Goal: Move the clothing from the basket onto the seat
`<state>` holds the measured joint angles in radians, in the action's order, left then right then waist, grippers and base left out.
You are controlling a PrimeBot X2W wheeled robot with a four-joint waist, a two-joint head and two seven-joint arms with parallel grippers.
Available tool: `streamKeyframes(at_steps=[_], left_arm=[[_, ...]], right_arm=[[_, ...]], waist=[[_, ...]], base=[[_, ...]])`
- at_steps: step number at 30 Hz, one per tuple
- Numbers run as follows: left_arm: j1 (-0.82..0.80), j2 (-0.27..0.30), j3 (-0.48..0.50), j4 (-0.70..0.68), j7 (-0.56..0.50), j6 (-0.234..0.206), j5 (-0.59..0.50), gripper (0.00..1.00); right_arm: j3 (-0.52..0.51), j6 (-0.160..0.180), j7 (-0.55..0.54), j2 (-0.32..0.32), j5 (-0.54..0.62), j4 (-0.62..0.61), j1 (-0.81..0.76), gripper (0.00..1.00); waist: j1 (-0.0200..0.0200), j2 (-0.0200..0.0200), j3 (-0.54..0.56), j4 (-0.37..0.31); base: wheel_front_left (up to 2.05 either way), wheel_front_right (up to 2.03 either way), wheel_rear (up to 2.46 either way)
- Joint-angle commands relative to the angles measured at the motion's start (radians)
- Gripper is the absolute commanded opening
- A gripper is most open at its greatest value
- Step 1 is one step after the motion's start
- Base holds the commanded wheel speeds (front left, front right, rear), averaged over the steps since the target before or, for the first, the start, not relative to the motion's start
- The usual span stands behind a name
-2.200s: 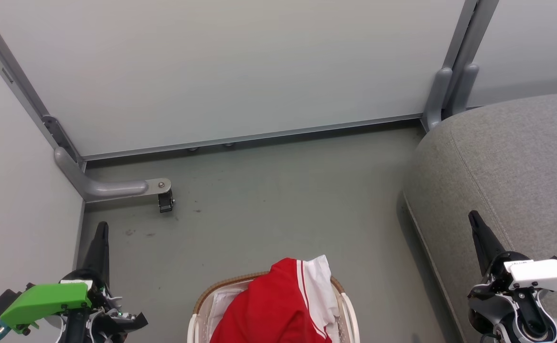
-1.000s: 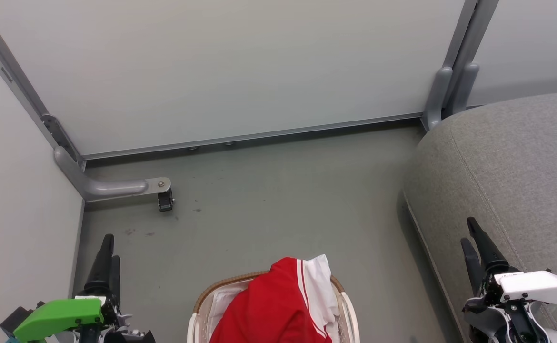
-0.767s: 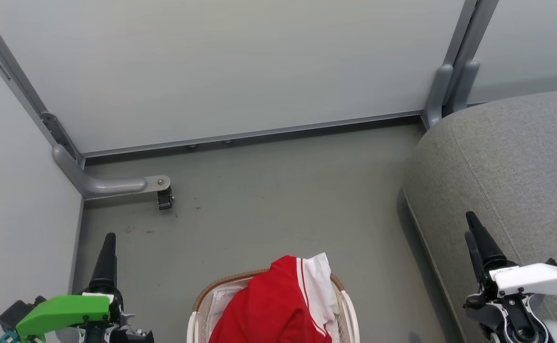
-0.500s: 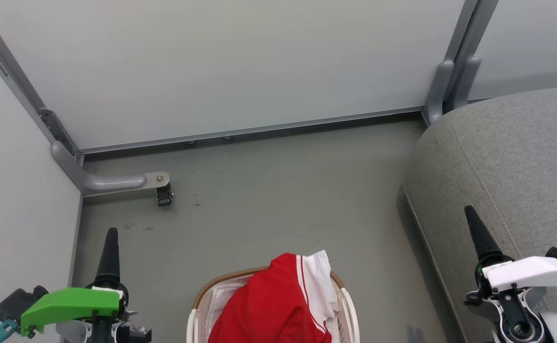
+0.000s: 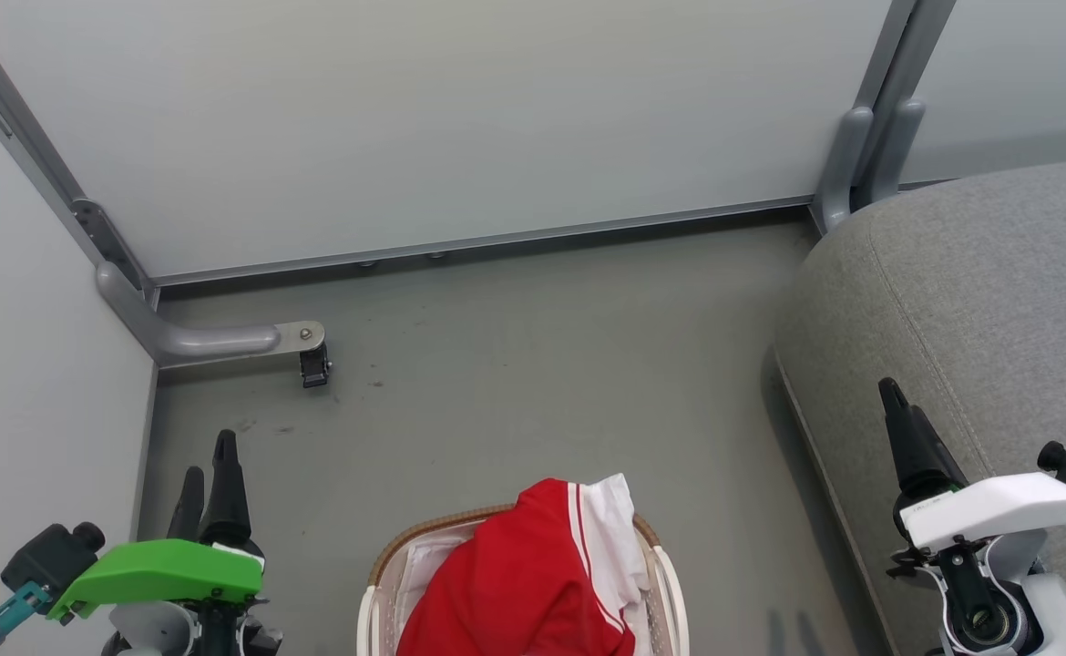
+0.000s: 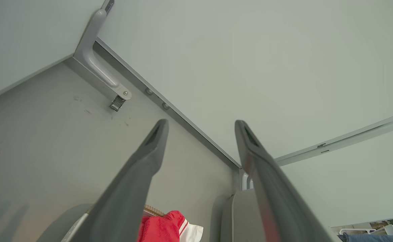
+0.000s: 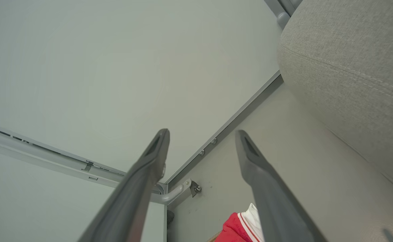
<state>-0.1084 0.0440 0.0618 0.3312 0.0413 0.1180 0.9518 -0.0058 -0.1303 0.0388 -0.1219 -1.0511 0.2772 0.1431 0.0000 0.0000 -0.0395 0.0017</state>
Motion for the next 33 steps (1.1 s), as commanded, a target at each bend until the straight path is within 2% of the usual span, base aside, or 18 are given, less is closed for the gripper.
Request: streamKeyframes(at_steps=[1, 15, 33], left_arm=[[-0.040, 0.012, -0.006, -0.008, 0.011, -0.003, -0.049, 1.00], [-0.042, 0.039, -0.065, 0.010, 0.057, -0.023, -0.265, 1.00], [-0.035, 0.067, -0.123, 0.020, 0.107, -0.061, -0.463, 1.00]], right_arm=[[0.006, 0.000, 0.013, -0.014, 0.040, -0.015, 0.030, 1.00], [0.033, 0.000, 0.059, -0.036, 0.231, -0.004, 0.031, 1.00], [0.073, 0.000, 0.109, -0.054, 0.434, 0.009, 0.024, 1.00]], waist=[[0.0000, 0.0000, 0.000, 0.000], [0.0000, 0.0000, -0.006, 0.001], [0.0000, 0.0000, -0.007, 0.001]], base=[[0.00, 0.00, 0.00], [0.00, 0.00, 0.00], [0.00, 0.00, 0.00]])
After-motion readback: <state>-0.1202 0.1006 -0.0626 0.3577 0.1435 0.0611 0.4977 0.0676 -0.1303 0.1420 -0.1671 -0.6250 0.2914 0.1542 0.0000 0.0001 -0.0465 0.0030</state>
